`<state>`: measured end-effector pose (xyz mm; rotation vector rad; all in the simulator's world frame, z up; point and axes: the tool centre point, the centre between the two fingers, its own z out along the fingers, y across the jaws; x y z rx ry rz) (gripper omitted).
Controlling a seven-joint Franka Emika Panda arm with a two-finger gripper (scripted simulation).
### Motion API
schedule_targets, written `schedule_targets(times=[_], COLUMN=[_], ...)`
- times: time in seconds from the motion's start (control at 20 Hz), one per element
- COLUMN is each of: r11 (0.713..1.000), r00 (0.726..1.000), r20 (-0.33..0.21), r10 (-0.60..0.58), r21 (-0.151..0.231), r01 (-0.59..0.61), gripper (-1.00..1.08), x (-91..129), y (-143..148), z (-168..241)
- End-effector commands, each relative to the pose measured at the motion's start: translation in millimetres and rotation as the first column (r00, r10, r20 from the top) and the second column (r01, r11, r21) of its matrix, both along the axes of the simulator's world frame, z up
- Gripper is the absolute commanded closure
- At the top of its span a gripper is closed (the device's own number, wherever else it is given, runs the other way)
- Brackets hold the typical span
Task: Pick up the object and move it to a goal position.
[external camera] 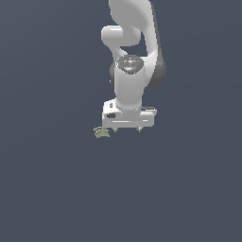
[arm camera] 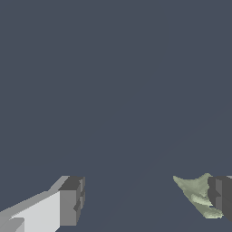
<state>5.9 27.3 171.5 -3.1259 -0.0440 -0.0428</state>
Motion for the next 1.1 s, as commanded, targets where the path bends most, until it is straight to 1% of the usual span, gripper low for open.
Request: schedule_targets(times=[0.0, 0.15, 0.35, 0.45, 0.8, 1.05], r11=[1.0, 1.0, 0.999, 0.999, 0.999, 0.996], r00=[1.0, 1.0, 0.999, 0.998, 0.999, 0.996], r20=[0.0, 0.004, 0.019, 0.022, 0.021, 0.019], r10=[0.0, -0.01, -0.045, -0.054, -0.05, -0.086], r21=[0.0, 0.001, 0.006, 0.008, 0.007, 0.009], r01=[0.0, 0.01, 0.044, 0.054, 0.05, 0.086], gripper=[-0.92, -0.92, -0.92, -0.92, -0.92, -0.92], x=[0, 1, 3, 3, 3, 1], y=[0, -6, -25, -29, -28, -31], z=[0, 2, 11, 12, 12, 9])
